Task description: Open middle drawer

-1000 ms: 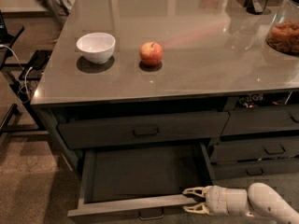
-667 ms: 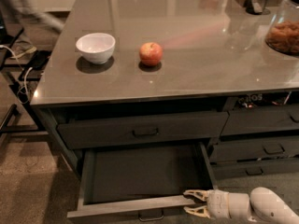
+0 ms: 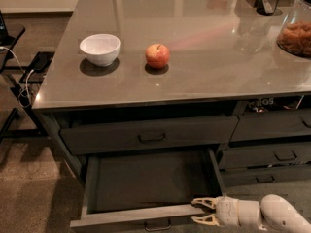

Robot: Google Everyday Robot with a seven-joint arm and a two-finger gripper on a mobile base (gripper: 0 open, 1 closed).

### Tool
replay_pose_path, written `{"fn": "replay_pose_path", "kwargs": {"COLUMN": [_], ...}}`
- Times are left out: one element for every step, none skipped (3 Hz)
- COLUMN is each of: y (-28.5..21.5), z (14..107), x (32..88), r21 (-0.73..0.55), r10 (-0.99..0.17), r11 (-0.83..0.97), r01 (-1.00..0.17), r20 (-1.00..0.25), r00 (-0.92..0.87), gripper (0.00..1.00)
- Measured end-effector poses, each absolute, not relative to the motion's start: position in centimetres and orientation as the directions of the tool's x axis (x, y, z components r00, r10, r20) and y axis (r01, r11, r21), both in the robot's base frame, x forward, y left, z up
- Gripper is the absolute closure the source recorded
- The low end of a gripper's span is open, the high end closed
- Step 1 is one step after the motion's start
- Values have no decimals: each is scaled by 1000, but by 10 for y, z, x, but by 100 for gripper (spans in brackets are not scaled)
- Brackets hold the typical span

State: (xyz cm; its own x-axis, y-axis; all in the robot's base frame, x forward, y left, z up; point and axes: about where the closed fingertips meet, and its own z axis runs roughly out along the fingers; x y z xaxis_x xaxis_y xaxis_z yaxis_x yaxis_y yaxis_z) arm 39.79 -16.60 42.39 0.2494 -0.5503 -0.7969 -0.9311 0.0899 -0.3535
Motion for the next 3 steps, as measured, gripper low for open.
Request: {"fn": "replay_pose_path", "kwargs": {"y": [-166,-166,-166], "z": [424,424,424], "x": [398,398,398], "r21": [-353,-353,-353], "r10": [-550,-550,-550], "r11": [90,90,89], "r01": [-931,-931,-931], "r20": [-797,-797,-797], "r00": [249,249,250], "gripper": [36,13,0]}}
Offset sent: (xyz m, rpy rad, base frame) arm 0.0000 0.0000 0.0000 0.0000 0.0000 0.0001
